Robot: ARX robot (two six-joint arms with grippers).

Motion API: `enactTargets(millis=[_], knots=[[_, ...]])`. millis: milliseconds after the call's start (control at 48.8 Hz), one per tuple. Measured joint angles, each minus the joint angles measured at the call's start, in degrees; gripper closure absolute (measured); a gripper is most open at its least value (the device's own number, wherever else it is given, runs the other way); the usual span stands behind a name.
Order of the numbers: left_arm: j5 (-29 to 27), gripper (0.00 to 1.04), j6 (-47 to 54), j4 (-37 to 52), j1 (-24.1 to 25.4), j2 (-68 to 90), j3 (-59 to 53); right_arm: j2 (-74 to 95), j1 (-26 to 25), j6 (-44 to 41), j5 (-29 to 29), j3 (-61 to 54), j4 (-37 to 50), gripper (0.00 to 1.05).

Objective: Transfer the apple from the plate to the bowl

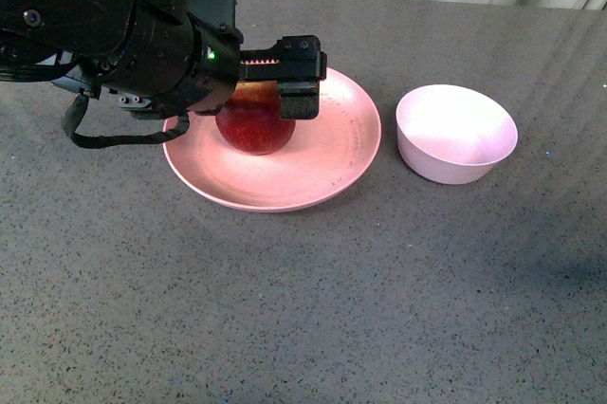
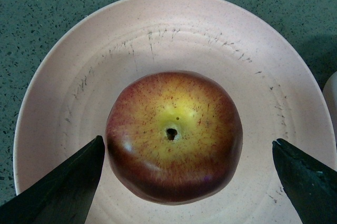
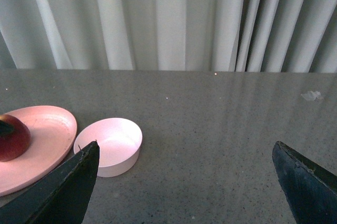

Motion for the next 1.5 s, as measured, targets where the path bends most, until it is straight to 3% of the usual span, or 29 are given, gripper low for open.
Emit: enactTargets(millis=[307, 573, 983, 1495], knots=[[-1.53, 0.09, -0.24, -0.39, -0.96, 2.97, 2.21, 0.0, 0.0, 0.0, -0.02, 0.0, 0.0, 0.09], [-2.4, 0.32, -0.11, -0.11, -1.86, 3.1, 2.32, 0.0, 0.0, 0.0, -0.02, 0.0, 0.0, 0.09], [-0.68, 0.34, 0.11, 0.61, -4.83, 0.13, 2.6, 0.0, 0.0, 0.0, -0.02, 0.0, 0.0, 0.09], [0.15, 0.34, 1.86, -4.46, -15.47, 1.66, 15.41, 0.0, 0.0, 0.0, -0.02, 0.0, 0.0, 0.09]])
